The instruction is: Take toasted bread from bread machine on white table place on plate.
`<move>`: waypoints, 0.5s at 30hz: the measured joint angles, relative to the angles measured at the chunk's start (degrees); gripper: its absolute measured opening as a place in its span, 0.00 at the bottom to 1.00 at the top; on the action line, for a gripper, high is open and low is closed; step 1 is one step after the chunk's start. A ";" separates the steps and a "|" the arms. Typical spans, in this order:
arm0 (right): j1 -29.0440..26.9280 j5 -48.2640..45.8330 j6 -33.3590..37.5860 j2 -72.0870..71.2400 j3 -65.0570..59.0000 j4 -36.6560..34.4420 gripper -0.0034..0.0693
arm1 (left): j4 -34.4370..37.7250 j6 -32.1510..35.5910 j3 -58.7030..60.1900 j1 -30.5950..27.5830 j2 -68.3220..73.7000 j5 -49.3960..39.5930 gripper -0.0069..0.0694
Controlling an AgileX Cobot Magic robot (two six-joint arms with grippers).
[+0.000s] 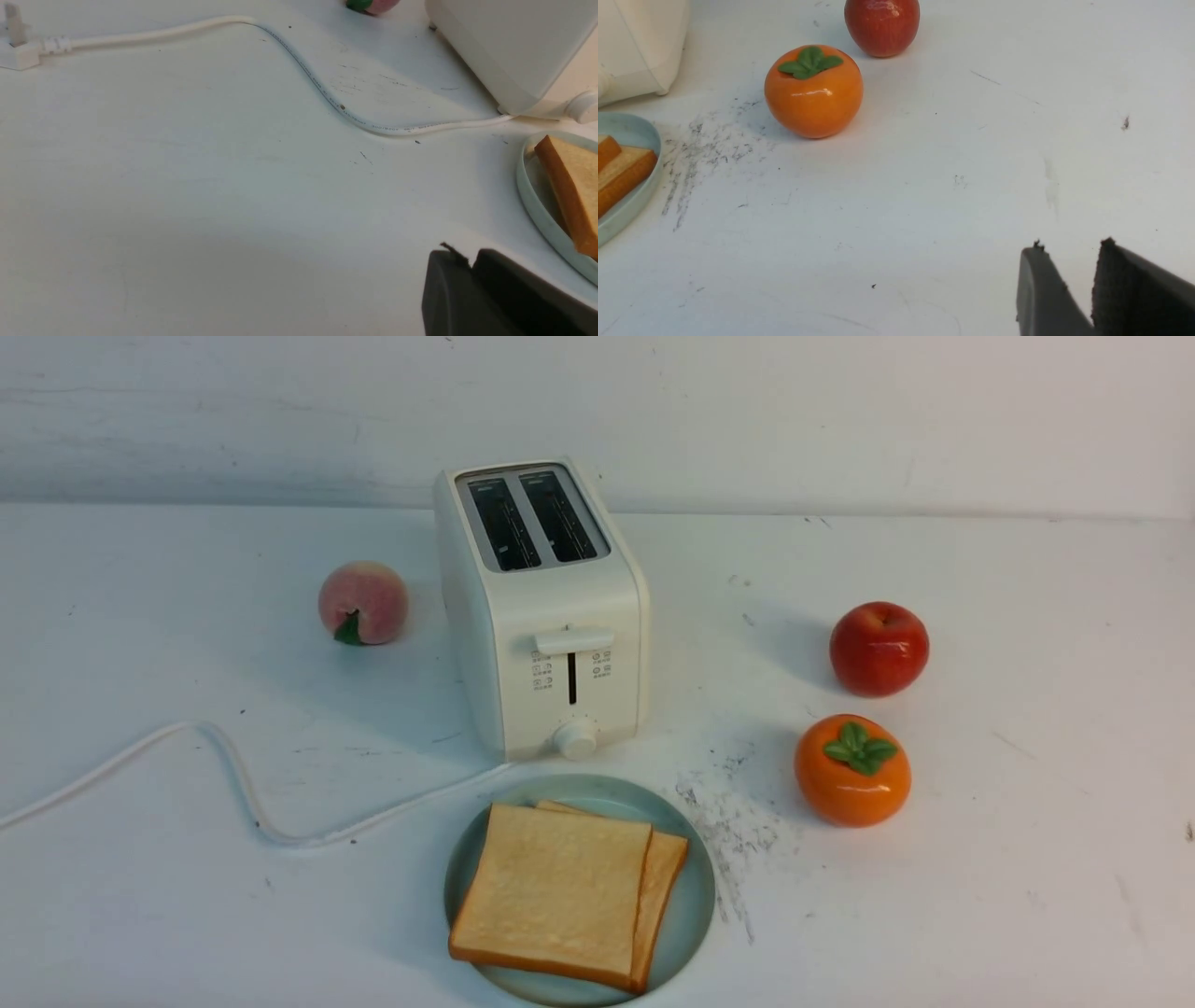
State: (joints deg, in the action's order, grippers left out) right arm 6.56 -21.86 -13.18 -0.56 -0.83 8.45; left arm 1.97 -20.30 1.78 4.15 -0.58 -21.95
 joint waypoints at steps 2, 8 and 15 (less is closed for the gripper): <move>0.00 0.00 0.00 0.00 0.00 0.00 0.30 | 0.00 0.00 0.00 0.00 0.00 0.00 0.17; 0.00 0.00 0.00 0.00 0.00 0.00 0.31 | 0.00 0.00 0.00 0.00 0.00 0.00 0.18; 0.00 0.00 0.00 0.00 0.00 0.00 0.33 | 0.00 0.00 0.00 0.00 0.00 0.00 0.19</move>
State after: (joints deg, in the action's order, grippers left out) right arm 6.56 -21.86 -13.18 -0.56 -0.83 8.45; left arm 1.97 -20.30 1.78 4.15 -0.58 -21.95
